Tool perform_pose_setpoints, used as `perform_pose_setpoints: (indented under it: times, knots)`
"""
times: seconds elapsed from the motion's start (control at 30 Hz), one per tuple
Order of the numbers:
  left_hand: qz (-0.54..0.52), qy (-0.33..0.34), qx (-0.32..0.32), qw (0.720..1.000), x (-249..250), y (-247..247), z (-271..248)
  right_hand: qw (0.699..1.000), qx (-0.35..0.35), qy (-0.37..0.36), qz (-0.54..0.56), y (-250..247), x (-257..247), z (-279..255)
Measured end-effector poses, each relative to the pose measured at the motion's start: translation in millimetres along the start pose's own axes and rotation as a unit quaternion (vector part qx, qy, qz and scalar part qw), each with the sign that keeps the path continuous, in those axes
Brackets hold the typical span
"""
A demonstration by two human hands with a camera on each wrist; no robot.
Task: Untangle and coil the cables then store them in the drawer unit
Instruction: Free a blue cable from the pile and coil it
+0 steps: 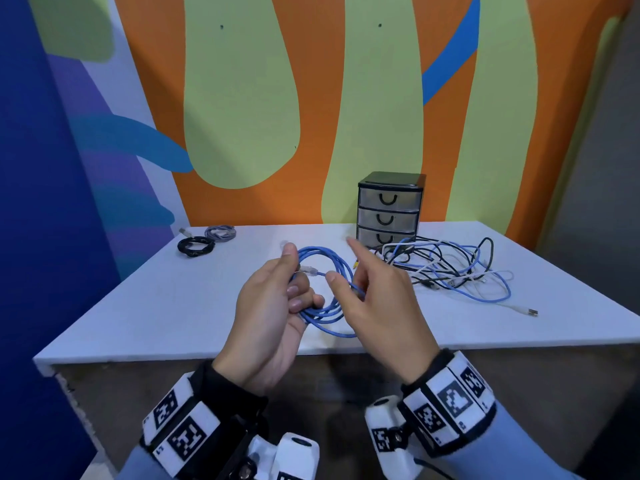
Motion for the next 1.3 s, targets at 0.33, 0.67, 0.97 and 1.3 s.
perform_pose_setpoints:
  times: [0.33,0.67,0.97,1.3]
  knots:
    - [0.044,-0.008,-0.027,0.999,-1,-3,-2,0.768,-0.205,0.281,0.538,18,9,6]
    - [0.065,-0.017,-0.025,0.997,-5,-9,-4,0.64,-0.217,0.349,0.65,21,2,6]
    - [0.029,-0.031,-0.085,0.995,6,-9,-21,0.663,-0.018,0.396,0.635,21,36,22]
    - [0.047,0.031,0.092,0.994,6,-35,7,0.815,-0.092,0.229,0.525,0,9,5]
Point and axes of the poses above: each hand's wrist, its own z-axis towards the middle knuckle, its own y-axis out of the palm, x = y × z, the point moved 3 cm from there along z, towards the middle knuckle, and after that the axes turned 6 degrees about -z, right-handed, at the moved point
